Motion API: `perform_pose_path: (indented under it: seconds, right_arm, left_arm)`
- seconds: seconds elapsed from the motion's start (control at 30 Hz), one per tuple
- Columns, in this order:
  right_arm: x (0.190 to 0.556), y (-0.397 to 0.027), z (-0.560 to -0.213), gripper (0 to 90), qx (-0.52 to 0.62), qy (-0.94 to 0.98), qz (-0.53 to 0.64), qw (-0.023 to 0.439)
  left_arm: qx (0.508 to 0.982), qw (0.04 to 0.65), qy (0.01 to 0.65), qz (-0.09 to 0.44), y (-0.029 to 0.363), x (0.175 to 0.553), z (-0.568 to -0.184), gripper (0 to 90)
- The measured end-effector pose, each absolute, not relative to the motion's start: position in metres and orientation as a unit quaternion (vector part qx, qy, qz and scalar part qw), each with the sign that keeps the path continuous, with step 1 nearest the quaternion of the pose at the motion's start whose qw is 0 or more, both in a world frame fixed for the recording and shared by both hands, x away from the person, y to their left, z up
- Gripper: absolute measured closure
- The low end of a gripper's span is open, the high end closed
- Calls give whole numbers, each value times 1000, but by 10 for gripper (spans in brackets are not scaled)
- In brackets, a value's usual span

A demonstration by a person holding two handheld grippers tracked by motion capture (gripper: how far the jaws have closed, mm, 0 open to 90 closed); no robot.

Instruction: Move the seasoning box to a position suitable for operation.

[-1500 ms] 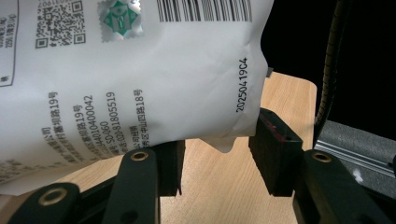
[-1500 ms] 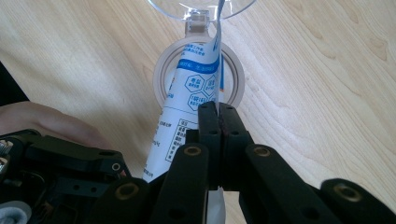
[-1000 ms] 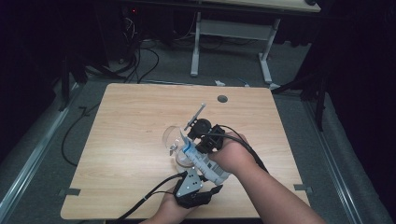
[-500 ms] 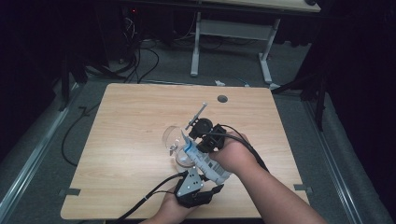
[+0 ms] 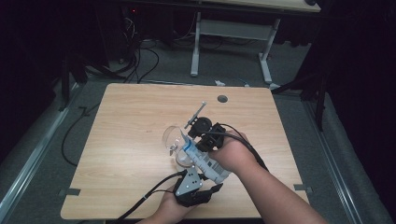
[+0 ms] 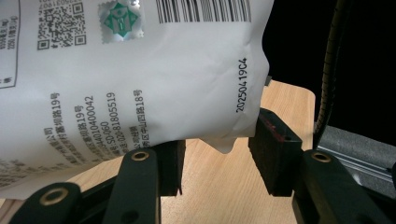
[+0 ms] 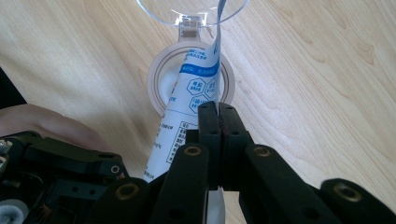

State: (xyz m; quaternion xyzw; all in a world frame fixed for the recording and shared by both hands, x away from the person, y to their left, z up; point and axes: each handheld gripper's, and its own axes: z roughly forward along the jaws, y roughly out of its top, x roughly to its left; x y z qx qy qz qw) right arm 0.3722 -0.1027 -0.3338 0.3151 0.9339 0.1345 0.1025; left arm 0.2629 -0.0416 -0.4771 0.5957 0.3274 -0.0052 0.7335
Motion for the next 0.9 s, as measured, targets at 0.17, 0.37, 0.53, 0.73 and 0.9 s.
perform_pose_path:
  seconds: [0.17,0.37,0.53,0.73,0.9]
  right_arm:
    - [373,-102,-334,900,315,934,134,103]
    - [373,-101,-335,900,313,935,132,104]
    - [373,-102,-334,900,315,934,133,103]
    - [374,-102,-334,900,313,935,133,103]
    - [373,-101,-332,900,315,934,133,102]
  left_arm:
    - [597,733,327,-5,-41,263,-477,571]
    - [595,734,327,-6,-41,263,-477,572]
    - [595,735,327,-7,-41,263,-477,574]
    - [594,735,326,-9,-41,263,-475,574]
    - [591,737,327,-10,-40,263,-473,574]
